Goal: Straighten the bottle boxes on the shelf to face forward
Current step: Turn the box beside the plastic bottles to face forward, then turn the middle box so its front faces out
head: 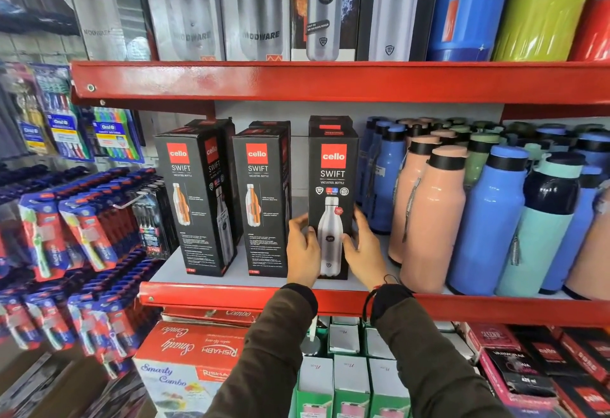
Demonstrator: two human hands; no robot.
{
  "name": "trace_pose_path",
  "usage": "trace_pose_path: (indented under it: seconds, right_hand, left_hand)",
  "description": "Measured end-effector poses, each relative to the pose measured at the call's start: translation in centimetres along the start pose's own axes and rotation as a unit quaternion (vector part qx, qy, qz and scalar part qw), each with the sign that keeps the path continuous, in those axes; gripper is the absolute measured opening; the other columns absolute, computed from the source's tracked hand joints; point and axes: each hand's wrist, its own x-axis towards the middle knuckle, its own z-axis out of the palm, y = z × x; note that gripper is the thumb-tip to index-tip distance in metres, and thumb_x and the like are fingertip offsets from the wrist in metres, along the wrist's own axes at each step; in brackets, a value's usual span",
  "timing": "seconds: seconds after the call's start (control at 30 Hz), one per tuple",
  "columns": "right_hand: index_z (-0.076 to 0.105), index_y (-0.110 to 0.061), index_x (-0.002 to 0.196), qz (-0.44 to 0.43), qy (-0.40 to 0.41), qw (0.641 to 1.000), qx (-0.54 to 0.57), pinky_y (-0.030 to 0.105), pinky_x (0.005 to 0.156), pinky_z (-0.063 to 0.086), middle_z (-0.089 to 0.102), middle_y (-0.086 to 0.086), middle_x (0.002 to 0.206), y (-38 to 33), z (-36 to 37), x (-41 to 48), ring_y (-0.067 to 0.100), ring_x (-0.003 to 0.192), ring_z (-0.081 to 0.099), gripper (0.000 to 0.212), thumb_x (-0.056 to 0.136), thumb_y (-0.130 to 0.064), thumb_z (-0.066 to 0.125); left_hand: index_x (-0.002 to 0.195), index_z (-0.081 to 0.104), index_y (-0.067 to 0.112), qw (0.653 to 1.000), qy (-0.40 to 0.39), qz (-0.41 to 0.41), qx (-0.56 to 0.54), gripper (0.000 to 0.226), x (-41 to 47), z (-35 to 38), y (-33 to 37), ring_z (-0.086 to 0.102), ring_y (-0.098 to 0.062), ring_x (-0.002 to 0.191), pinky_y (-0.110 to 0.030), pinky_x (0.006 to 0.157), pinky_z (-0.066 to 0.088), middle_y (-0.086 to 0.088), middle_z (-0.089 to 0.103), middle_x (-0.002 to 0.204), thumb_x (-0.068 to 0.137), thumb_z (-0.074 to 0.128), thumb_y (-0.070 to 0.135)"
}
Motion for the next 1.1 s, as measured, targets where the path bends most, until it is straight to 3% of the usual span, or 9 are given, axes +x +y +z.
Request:
trace_pose_path:
  seconds: [0.23, 0.3, 0.37, 0.43, 0.57, 0.73, 0.87, 1.0, 1.1]
  right_hand:
    - [0.033, -0.019, 0.152, 0.003, 0.041, 0.999, -0.001, 0.023, 0.108, 0.033, 0.048, 0.001, 0.150, -0.2, 0.2, -0.2, 0.008, 0.133, 0.042, 0.065, 0.094, 0.001, 0.056]
    - [0.042, -0.021, 0.146, -0.010, 0.088, 0.996, 0.016, 0.029, 0.109, 0.039, 0.051, 0.002, 0.147, -0.2, 0.5, -0.7, 0.016, 0.135, 0.048, 0.061, 0.092, 0.001, 0.060]
    - [0.050, -0.027, 0.137, -0.014, 0.132, 0.989, 0.057, 0.031, 0.098, 0.050, 0.055, 0.001, 0.141, -0.6, 0.9, -1.2, 0.020, 0.128, 0.055, 0.057, 0.090, 0.001, 0.062]
    - [0.054, -0.030, 0.131, -0.032, 0.181, 0.981, 0.068, 0.031, 0.088, 0.055, 0.056, -0.002, 0.133, -1.4, 1.3, -1.5, 0.016, 0.119, 0.058, 0.053, 0.089, 0.000, 0.064]
    - [0.057, -0.028, 0.126, -0.103, 0.233, 0.966, 0.054, 0.029, 0.087, 0.055, 0.056, -0.001, 0.123, -3.5, 2.2, -2.0, 0.013, 0.110, 0.060, 0.048, 0.089, 0.000, 0.065]
    - [0.062, -0.020, 0.125, -0.101, 0.180, 0.974, 0.096, 0.017, 0.082, 0.052, 0.066, 0.005, 0.117, -5.6, 4.8, -2.0, 0.012, 0.101, 0.066, 0.037, 0.092, -0.004, 0.063]
    - [0.057, -0.015, 0.134, -0.068, 0.119, 0.983, 0.121, 0.008, 0.089, 0.047, 0.062, -0.005, 0.126, -6.6, 7.6, -1.7, 0.010, 0.116, 0.063, 0.037, 0.098, -0.012, 0.060]
    - [0.045, -0.012, 0.145, -0.003, 0.073, 0.990, 0.118, 0.002, 0.097, 0.038, 0.053, 0.001, 0.143, -6.6, 10.1, -1.2, 0.019, 0.132, 0.053, 0.043, 0.103, -0.013, 0.050]
    - [0.039, -0.014, 0.151, 0.048, 0.035, 0.994, 0.092, 0.020, 0.113, 0.035, 0.047, 0.005, 0.153, -6.2, 11.6, -1.3, 0.018, 0.139, 0.046, 0.047, 0.104, -0.018, 0.046]
  left_hand:
    - [0.134, 0.044, 0.015, 1.000, -0.008, 0.001, -0.005, 0.032, -0.1, -0.2, 0.2, 0.053, -0.012, 0.122, 0.002, 0.088, 0.040, 0.006, 0.054, 0.127, 0.104, 0.039, 0.006]
    - [0.137, 0.042, 0.012, 1.000, -0.018, 0.010, -0.019, 0.035, -0.5, -0.3, 0.5, 0.052, -0.013, 0.127, -0.016, 0.108, 0.043, 0.001, 0.054, 0.134, 0.104, 0.039, 0.004]
    - [0.143, 0.038, 0.011, 0.999, -0.021, 0.029, -0.026, 0.040, -1.2, -0.5, 0.9, 0.048, -0.012, 0.134, -0.035, 0.118, 0.039, -0.004, 0.050, 0.142, 0.104, 0.040, 0.005]
    - [0.149, 0.033, 0.013, 0.998, -0.014, 0.058, -0.019, 0.045, -1.8, -0.9, 1.3, 0.044, -0.011, 0.140, -0.038, 0.120, 0.036, -0.004, 0.045, 0.149, 0.105, 0.043, 0.010]
    - [0.150, 0.034, 0.018, 0.994, 0.016, 0.112, -0.008, 0.047, -2.4, -2.6, 2.3, 0.049, -0.013, 0.135, -0.041, 0.113, 0.044, 0.000, 0.049, 0.146, 0.105, 0.046, 0.018]
    - [0.144, 0.046, 0.015, 0.982, 0.082, 0.168, 0.018, 0.040, -1.0, -5.8, 2.9, 0.052, -0.019, 0.128, -0.049, 0.107, 0.045, -0.004, 0.052, 0.136, 0.104, 0.044, 0.013]
    - [0.145, 0.045, 0.011, 0.980, 0.126, 0.151, 0.018, 0.042, 0.3, -8.6, 2.0, 0.042, -0.020, 0.136, -0.046, 0.116, 0.034, -0.008, 0.046, 0.142, 0.105, 0.043, 0.021]
    - [0.157, 0.029, 0.018, 0.997, 0.060, 0.047, -0.023, 0.051, 1.6, -10.9, 0.7, 0.025, -0.006, 0.149, -0.036, 0.128, 0.018, 0.008, 0.029, 0.157, 0.108, 0.034, 0.031]
    - [0.160, 0.023, 0.020, 0.996, -0.028, -0.049, -0.075, 0.055, 2.2, -12.0, -0.6, 0.021, -0.001, 0.151, -0.038, 0.130, 0.012, 0.009, 0.024, 0.165, 0.109, 0.027, 0.040]
